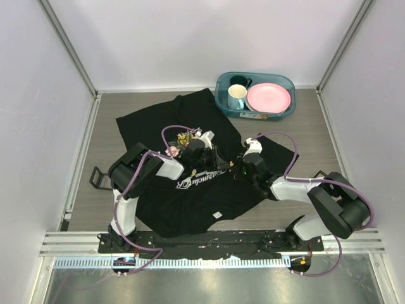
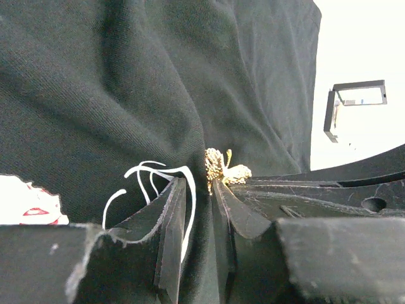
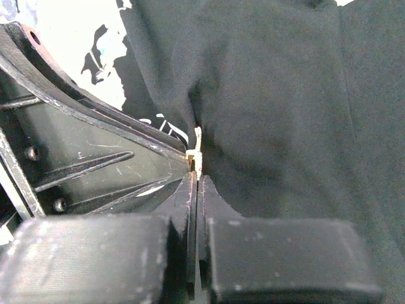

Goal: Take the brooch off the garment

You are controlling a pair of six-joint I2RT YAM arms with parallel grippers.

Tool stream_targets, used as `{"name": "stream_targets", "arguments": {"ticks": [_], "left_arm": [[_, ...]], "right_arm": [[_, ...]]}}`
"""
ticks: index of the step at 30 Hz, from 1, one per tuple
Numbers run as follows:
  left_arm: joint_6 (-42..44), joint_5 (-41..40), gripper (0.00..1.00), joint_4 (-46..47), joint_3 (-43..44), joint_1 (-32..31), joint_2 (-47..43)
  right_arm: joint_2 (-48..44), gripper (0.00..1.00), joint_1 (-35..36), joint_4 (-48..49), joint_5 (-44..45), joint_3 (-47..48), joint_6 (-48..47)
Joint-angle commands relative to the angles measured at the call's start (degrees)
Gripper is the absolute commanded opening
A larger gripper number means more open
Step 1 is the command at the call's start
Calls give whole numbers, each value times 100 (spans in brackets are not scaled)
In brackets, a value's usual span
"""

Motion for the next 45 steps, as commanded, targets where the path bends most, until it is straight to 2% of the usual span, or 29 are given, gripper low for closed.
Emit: {"name": "stream_targets", "arguments": {"ticks": [1, 6, 15, 24, 32, 37, 39, 45], "left_arm": [[9, 26, 28, -149, 182, -54, 227], [-17, -70, 28, -456, 314, -45, 288], [-105, -870, 30, -1274, 481, -54, 201], [79, -992, 31, -1177, 235, -54, -159], [343, -1169, 35, -1460, 253, -54, -362], [475, -949, 48, -1116, -36, -54, -800], [545, -967, 49, -1116, -125, -54, -1003], [537, -1072, 43, -1266, -248, -54, -1013]], "right_arm": [[152, 1, 65, 382, -555, 80, -35], [108, 1, 82, 426, -617, 72, -79], [-15, 1, 126, 348, -512, 19, -88], [-138, 1, 126, -118, 155, 107, -44], [-244, 1, 135, -303, 306, 168, -79], [-191, 1, 161, -391, 358, 300, -149], [-173, 1, 205, -557, 481, 379, -219], [-15, 1, 468, -1163, 1182, 774, -272]]}}
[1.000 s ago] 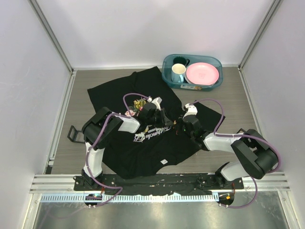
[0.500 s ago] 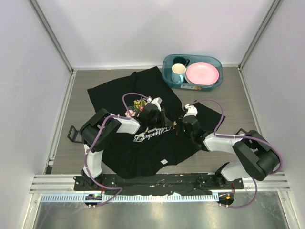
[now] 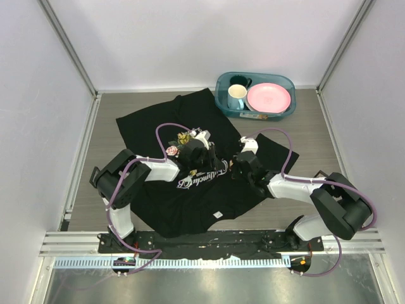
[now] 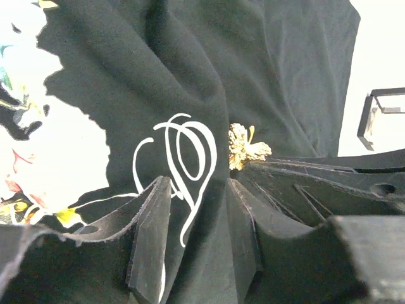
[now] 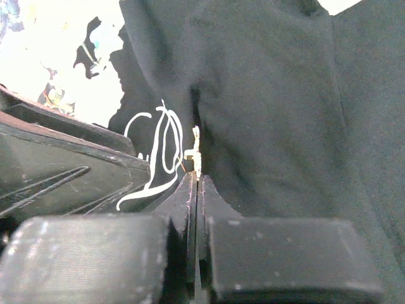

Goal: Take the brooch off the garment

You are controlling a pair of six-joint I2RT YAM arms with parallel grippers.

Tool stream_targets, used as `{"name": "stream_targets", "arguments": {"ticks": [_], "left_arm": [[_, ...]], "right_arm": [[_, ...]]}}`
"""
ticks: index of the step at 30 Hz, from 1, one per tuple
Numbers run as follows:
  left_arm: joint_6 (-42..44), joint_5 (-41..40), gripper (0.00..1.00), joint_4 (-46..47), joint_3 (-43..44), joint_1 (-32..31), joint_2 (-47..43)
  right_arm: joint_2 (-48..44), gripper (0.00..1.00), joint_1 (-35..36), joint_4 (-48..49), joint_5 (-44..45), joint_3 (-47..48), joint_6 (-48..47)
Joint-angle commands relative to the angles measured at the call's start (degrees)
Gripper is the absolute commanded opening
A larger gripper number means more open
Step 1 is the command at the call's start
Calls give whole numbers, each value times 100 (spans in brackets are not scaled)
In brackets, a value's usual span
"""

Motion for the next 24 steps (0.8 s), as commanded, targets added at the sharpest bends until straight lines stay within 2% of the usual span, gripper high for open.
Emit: {"name": "stream_targets", "arguments": {"ticks": [1, 6, 10, 24], "left_arm": [[102, -143, 42, 48, -97, 42, -16], [-162, -222, 40, 242, -186, 130, 291], [-338, -231, 40, 233, -343, 350, 380], [-259, 111, 42, 505, -493, 473, 354]], "right_arm": [[83, 1, 233, -469, 747, 494, -119], [443, 1, 619, -1259, 1642, 926, -146], [558, 1, 769, -1698, 2038, 1154, -76], [304, 1, 804, -2219, 2471, 1225, -128]]}}
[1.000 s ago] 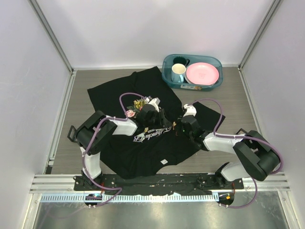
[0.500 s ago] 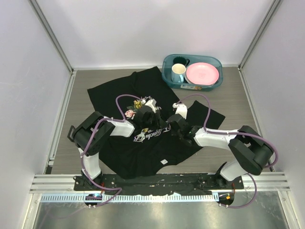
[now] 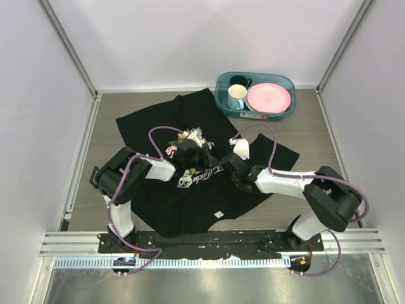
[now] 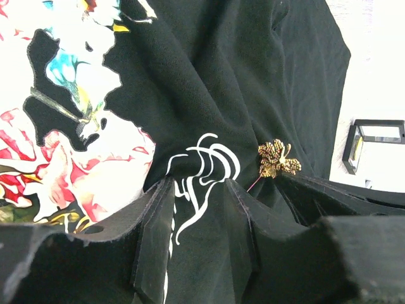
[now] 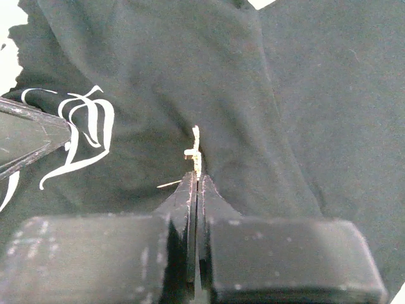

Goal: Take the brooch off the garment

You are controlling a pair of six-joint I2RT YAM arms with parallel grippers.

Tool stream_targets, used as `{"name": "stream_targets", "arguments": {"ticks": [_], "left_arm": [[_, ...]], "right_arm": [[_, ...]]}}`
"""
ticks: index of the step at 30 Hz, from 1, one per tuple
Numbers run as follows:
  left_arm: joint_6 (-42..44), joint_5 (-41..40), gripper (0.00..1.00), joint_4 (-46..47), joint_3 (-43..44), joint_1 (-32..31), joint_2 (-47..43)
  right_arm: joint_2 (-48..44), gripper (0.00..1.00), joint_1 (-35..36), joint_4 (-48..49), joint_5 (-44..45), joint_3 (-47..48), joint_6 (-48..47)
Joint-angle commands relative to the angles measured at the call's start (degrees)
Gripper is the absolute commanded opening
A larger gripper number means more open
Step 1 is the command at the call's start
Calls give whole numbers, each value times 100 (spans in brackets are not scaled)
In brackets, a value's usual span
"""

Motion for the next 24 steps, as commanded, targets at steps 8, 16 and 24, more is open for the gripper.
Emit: {"name": "stream_targets", "arguments": {"ticks": [8, 16, 24], "left_arm": [[321, 441, 50, 17, -224, -96, -247], [277, 311, 61, -982, -681, -114, -2117], [-294, 344, 64, -2171, -1804, -114, -5237]], "right_arm": [[-744, 1, -13, -15, 13, 387, -300], [-1507, 1, -119, 11, -1900, 387, -440], [-2510, 1, -128, -77, -5355, 142, -301]]}}
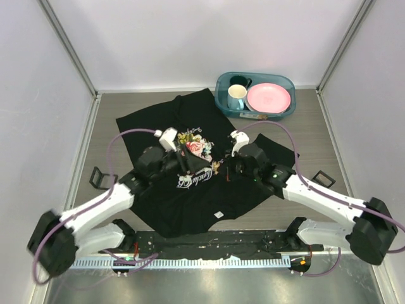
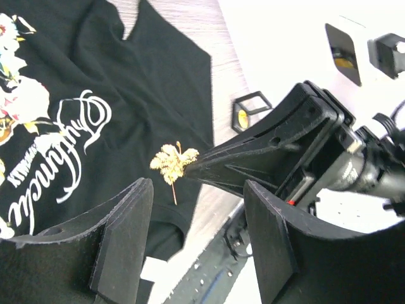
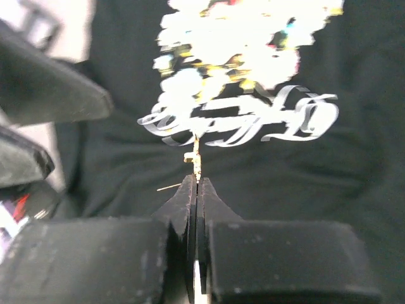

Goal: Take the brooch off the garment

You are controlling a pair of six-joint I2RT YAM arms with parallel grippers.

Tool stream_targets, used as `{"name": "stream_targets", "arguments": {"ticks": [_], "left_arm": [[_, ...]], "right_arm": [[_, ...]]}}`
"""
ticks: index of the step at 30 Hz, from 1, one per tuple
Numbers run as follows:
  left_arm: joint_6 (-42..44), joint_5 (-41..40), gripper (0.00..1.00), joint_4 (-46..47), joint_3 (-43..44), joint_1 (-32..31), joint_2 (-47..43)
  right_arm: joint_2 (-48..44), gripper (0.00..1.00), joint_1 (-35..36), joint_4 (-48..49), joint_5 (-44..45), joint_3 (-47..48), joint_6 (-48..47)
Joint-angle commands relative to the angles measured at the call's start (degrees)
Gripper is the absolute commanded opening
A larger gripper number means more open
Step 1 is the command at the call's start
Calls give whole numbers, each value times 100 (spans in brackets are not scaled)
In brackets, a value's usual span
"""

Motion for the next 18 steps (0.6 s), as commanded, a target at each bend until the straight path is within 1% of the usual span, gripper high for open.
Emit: {"name": "stream_targets", "arguments": {"ticks": [1, 2, 3, 5, 6, 7, 8, 9, 10, 13, 14, 18], "left_arm": [[-510, 209, 64, -827, -728, 6, -1261], [-599, 271, 66, -837, -869, 6, -1750], [-678, 420, 69, -837, -1149, 6, -1955], [-827, 543, 73, -846, -1466, 6, -2412], [-863, 657, 73, -828, -1546, 6, -2814], [-881, 684, 72, -845, -1608, 6, -2992], [-916, 693, 60, -889, -1704, -2, -3160], [-942, 694, 56, -924, -1758, 6, -3431], [-995, 711, 54, -881, -1810, -2, -3538], [-1214, 973, 54, -591, -1978, 6, -3610], [-1276, 1079, 54, -477, -2030, 6, -3549], [-1706, 1633, 59, 698, -2162, -2, -3013]], "right_arm": [[-554, 1, -3, 247, -2434, -117, 117], [-668, 1, -3, 291, -2664, -152, 153], [-713, 1, -3, 309, -3014, -257, 214], [-853, 1, -3, 326, -3070, -336, 398], [-906, 1, -3, 344, -3114, -398, 460], [-924, 1, -3, 387, -3149, -433, 530], [-941, 1, -3, 475, -3176, -451, 714], [-976, 1, -3, 554, -3141, -486, 811], [-977, 1, -3, 694, -3080, -504, 951], [-968, 1, -3, 792, -2808, -460, 1321], [-959, 1, -3, 975, -2754, -451, 1392], [-793, 1, -3, 1108, -2421, -329, 1585]]}}
